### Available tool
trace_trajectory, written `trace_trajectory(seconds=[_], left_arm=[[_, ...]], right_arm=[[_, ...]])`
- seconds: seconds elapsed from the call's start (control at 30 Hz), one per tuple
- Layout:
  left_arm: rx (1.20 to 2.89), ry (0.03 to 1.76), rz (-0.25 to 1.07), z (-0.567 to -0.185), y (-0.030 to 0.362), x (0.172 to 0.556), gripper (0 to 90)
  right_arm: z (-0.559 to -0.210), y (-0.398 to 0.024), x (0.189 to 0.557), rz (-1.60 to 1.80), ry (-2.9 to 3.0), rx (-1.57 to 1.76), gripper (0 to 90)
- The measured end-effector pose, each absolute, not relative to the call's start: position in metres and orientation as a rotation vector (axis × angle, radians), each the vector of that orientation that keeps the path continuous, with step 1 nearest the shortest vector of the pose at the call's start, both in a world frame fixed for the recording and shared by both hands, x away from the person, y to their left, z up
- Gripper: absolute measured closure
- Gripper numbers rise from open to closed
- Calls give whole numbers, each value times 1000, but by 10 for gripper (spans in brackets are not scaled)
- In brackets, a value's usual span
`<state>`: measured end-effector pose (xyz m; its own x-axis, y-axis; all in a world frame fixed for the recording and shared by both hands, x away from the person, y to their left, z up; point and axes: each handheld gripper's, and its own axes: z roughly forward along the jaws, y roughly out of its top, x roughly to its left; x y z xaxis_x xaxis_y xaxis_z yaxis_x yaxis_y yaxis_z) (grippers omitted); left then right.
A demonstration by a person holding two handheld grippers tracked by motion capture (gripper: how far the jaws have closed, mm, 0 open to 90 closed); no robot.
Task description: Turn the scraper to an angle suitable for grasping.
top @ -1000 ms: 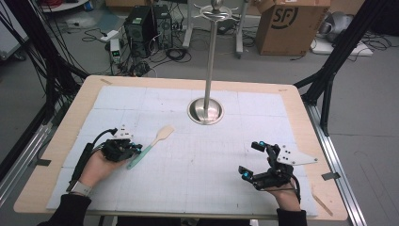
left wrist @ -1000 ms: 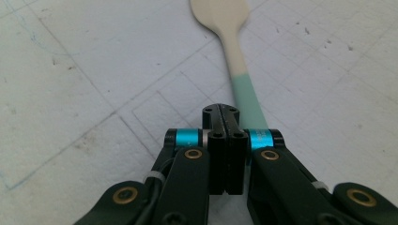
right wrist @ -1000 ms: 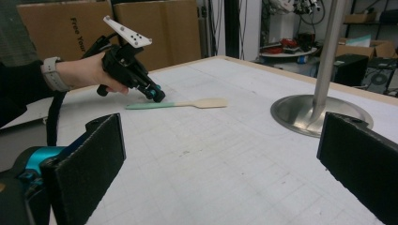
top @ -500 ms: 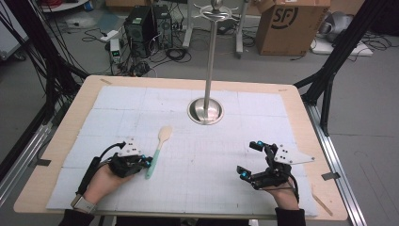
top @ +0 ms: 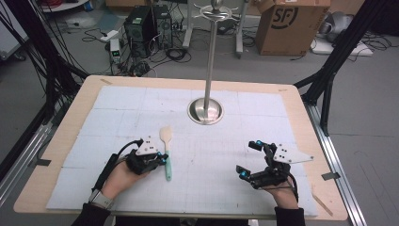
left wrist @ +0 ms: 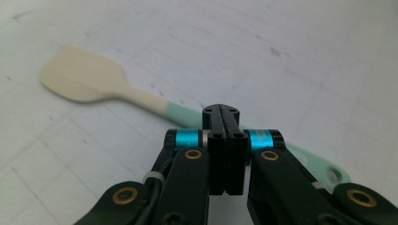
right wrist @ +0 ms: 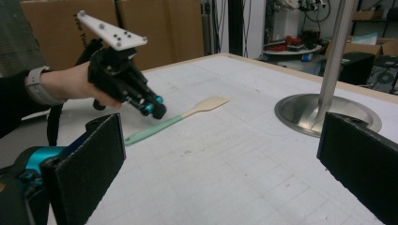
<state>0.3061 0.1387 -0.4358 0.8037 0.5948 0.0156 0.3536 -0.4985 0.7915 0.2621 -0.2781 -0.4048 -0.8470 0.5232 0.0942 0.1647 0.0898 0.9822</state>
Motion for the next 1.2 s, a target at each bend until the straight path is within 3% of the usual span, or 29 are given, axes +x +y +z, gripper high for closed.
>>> trace_trajectory(seconds=[0.27,0.63,0.93,1.2], left_arm=[[2136,736,418,-424,125,338,898],[2154,773,441,-437,116,383,899],[2144,773,419,-448,112,394,899],[2205,753,495,-445,116,391,900]], right_arm=[[-404,-279,262,1829,2089,682,2],[-403,-282,260,1857,2074,680,2],[-403,-281,260,1855,2079,679,2],[-404,-280,261,1842,2087,679,2]])
